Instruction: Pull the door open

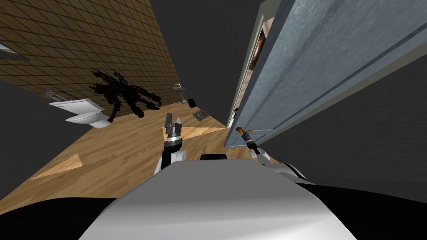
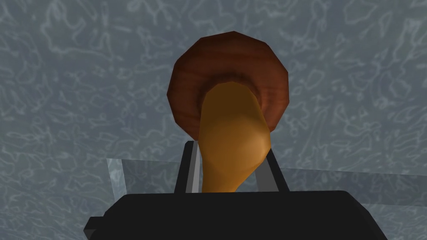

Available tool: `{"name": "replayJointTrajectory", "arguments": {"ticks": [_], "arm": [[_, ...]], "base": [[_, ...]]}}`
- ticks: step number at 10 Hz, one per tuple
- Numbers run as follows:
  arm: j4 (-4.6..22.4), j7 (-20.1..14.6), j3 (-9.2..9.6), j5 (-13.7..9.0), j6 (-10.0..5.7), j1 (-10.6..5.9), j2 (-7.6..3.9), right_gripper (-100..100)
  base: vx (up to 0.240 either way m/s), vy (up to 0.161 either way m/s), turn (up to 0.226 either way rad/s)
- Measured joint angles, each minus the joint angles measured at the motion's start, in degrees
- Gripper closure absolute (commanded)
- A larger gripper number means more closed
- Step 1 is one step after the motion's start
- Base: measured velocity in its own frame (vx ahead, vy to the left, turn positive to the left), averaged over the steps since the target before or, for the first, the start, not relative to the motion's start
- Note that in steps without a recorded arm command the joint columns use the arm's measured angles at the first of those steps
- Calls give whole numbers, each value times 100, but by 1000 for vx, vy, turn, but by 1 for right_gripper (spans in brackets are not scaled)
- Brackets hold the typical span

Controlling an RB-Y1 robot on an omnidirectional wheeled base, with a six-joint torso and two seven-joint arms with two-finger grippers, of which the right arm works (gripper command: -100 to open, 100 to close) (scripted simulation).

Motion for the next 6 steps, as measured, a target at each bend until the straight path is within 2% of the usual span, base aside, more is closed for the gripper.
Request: {"name": "replayJointTrajectory", "arguments": {"ticks": [2, 3, 4, 6], "arm": [[54, -84, 42, 42, -179, 39, -63, 100], [3, -137, 69, 69, -263, 120, -116, 100], [-174, -197, 92, 92, -274, 264, -164, 100], [101, -240, 131, 127, -494, 195, -197, 100]], "base": [[-138, -65, 85], [-145, -77, 91], [-96, -34, 20], [-100, -33, 61]]}}
